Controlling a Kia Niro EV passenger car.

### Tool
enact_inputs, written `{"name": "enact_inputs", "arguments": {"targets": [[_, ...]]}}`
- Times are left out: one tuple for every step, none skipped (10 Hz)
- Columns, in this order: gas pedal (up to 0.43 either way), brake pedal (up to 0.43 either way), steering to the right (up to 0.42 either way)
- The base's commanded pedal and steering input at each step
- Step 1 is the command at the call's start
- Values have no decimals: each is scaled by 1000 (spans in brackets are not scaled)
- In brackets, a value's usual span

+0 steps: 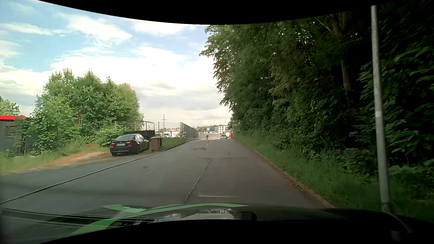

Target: Follow the waypoints while adhering to traffic rules and regulations

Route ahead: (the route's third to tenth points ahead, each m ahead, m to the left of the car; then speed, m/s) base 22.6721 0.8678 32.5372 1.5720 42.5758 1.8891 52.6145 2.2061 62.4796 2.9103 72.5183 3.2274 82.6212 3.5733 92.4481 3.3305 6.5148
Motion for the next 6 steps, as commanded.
{"name": "enact_inputs", "arguments": {"targets": [[98,0,-5],[98,0,-5],[98,0,-5],[98,0,-5],[98,0,-5],[98,0,-5]]}}
